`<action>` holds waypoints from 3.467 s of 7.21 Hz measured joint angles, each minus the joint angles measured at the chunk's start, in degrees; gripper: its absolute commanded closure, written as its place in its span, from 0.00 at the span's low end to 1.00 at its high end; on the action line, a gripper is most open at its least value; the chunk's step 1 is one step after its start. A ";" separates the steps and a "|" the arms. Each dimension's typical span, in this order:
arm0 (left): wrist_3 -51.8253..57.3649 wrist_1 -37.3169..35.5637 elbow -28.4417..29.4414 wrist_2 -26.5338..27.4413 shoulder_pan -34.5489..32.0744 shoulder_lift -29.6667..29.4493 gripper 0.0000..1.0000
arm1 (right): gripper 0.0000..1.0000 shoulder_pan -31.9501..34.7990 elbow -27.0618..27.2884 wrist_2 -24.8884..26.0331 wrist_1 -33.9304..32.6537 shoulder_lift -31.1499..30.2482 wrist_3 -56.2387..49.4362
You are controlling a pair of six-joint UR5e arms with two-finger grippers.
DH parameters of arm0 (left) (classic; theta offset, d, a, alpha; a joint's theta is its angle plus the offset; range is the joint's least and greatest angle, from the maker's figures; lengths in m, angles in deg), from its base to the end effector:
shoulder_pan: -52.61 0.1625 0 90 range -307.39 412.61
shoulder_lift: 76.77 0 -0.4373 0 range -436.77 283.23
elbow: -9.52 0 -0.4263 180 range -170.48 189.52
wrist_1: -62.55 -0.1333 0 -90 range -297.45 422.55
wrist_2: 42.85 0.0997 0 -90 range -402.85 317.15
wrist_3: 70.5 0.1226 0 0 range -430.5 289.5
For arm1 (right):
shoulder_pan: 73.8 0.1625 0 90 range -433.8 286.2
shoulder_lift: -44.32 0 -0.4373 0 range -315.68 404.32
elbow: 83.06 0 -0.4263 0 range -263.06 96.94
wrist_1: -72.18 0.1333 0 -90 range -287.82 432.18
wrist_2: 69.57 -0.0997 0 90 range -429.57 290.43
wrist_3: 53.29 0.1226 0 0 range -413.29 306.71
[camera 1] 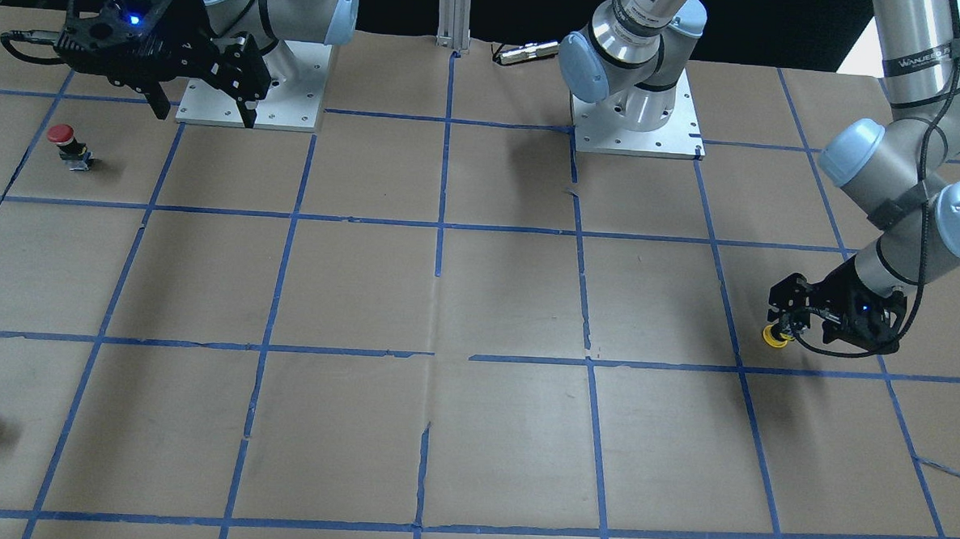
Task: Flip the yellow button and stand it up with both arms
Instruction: 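Close the left gripper on the yellow button's dark base, then lift the yellow button with the left gripper while the right gripper approaches, then hold the button out with the left gripper while the right gripper aligns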
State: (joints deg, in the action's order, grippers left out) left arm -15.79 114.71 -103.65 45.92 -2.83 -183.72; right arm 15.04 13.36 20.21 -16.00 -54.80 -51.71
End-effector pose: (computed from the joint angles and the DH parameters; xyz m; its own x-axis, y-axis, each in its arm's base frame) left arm 0.1990 -0.5286 0.1797 -0.9380 0.3436 0.0449 0.3442 0.9389 0.0055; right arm 0.1245 -0.4607 0.4933 -0.9989 0.0477 -0.0043 0.0478 0.9987 -0.0152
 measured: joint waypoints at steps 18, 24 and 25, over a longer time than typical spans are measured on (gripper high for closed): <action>-45.11 31.38 0.41 -66.79 -33.96 19.02 0.87 | 0.00 -13.38 0.13 -32.23 15.31 3.23 28.10; -56.81 11.68 -3.07 -81.41 -39.36 18.45 0.89 | 0.00 -18.98 2.55 -53.52 33.05 4.00 36.10; -57.51 11.61 -3.09 -81.51 -39.38 18.49 0.90 | 0.00 -19.16 2.53 -56.24 34.10 4.28 37.89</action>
State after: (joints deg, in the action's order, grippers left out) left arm -73.30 126.31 -106.74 -35.59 -42.21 -165.23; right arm -4.11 15.89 -36.03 18.10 -50.52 -13.82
